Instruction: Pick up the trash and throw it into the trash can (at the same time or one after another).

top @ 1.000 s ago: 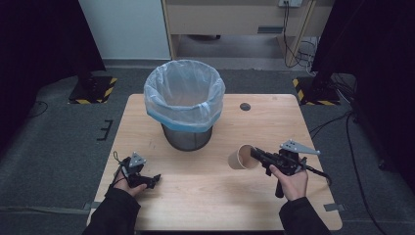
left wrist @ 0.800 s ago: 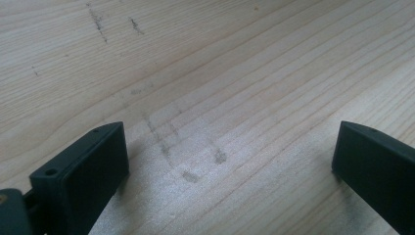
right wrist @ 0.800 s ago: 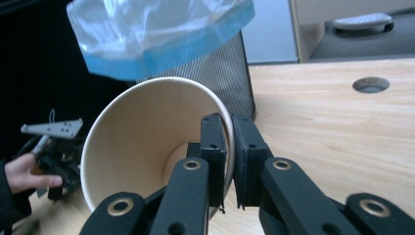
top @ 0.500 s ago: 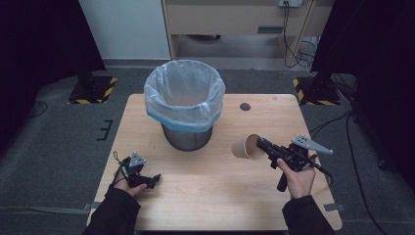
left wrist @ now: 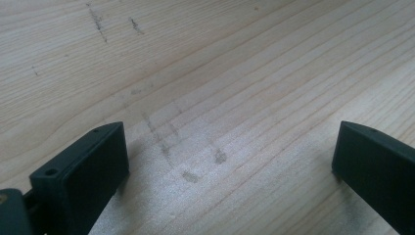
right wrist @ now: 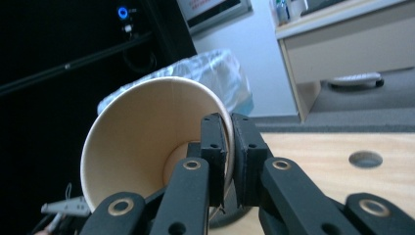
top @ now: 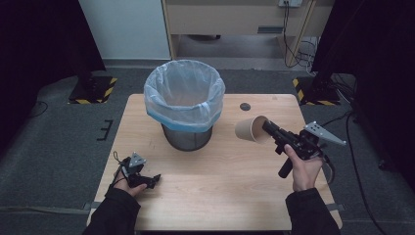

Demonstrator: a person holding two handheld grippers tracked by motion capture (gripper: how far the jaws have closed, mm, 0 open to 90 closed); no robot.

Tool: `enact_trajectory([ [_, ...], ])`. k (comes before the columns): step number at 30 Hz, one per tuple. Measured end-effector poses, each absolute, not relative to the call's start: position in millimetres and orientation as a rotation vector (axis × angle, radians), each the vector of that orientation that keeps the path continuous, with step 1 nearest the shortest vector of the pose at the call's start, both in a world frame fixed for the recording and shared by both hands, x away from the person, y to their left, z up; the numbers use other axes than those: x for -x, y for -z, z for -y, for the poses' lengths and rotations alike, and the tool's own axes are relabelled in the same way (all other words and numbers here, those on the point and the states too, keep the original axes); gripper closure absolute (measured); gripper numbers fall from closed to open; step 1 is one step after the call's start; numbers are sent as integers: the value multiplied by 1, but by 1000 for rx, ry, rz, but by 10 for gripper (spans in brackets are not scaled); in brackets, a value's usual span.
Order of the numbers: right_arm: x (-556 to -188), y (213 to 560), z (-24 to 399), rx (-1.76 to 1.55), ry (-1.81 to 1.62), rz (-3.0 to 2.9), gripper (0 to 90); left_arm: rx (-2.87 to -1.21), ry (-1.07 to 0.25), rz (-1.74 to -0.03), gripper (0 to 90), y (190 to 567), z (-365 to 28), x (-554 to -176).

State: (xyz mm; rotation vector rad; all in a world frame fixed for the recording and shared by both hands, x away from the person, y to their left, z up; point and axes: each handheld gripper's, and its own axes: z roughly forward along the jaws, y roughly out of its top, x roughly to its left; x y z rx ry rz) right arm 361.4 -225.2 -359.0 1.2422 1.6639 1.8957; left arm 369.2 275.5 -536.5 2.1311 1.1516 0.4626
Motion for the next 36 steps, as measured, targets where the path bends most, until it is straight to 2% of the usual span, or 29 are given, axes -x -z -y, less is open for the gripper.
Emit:
enact_trajectory([
  [36, -414, 275, 165, -1125, -2032, -1475, 852, -2130, -462, -1150, 0, 537, -275, -369],
])
